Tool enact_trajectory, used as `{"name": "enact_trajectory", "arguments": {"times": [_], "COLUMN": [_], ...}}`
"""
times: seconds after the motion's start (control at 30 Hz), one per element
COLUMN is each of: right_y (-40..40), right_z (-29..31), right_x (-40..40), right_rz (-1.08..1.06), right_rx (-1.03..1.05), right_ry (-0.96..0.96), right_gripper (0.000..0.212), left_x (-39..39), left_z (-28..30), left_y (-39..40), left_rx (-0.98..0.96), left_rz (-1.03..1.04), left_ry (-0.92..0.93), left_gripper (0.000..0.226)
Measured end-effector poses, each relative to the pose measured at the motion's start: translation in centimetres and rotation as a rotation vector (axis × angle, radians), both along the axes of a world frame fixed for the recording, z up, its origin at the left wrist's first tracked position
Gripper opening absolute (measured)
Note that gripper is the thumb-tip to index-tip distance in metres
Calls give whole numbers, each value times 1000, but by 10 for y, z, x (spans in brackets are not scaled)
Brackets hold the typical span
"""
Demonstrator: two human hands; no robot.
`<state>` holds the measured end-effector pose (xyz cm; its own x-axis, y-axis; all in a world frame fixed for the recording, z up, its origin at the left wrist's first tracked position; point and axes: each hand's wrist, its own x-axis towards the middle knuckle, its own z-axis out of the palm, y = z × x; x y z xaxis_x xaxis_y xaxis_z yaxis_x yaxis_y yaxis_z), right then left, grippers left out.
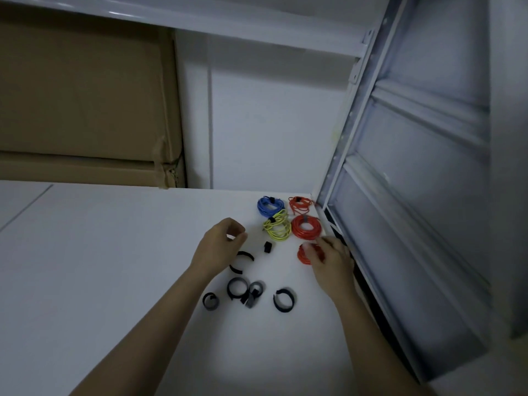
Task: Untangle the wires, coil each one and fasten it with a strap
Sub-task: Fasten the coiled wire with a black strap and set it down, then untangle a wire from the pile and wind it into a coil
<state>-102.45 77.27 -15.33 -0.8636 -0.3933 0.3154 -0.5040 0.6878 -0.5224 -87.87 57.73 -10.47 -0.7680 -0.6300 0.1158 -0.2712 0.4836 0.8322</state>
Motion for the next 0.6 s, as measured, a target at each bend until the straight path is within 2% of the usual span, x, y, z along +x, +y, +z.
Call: {"name": "enact_trajectory", "arguments": {"times": [0.07,0.2,0.4,0.43,0.5,0.57,0.6], "right_y": [0,-1,-1,0,-2,-12,-21], "right_z": [-3,-9,9,14,25,39,45], "right_x": [1,2,8,10,16,23,29], "right_rz": [61,26,142,125,102,159,222], "right_rx": [56,246,-53,-52,-86,-199,-237], "right_ry": [-20,44,-132,-77,151,350,383], "right_gripper": [47,58,43,44,38,25,21], "left_x": [0,-1,0,2,8,19,27], "left_z": [0,-2,-1,-1,0,-1,-2], "left_y": [0,0,5,5,5,0,-4], "left_rx": [9,2,-66,-87,-125,-165,-203], "left_rz": [-2,-8,38,53,92,141,170], "left_ry": [2,-1,-9,-12,-24,-56,-77], "left_gripper": [8,6,5,6,10,13,14]}}
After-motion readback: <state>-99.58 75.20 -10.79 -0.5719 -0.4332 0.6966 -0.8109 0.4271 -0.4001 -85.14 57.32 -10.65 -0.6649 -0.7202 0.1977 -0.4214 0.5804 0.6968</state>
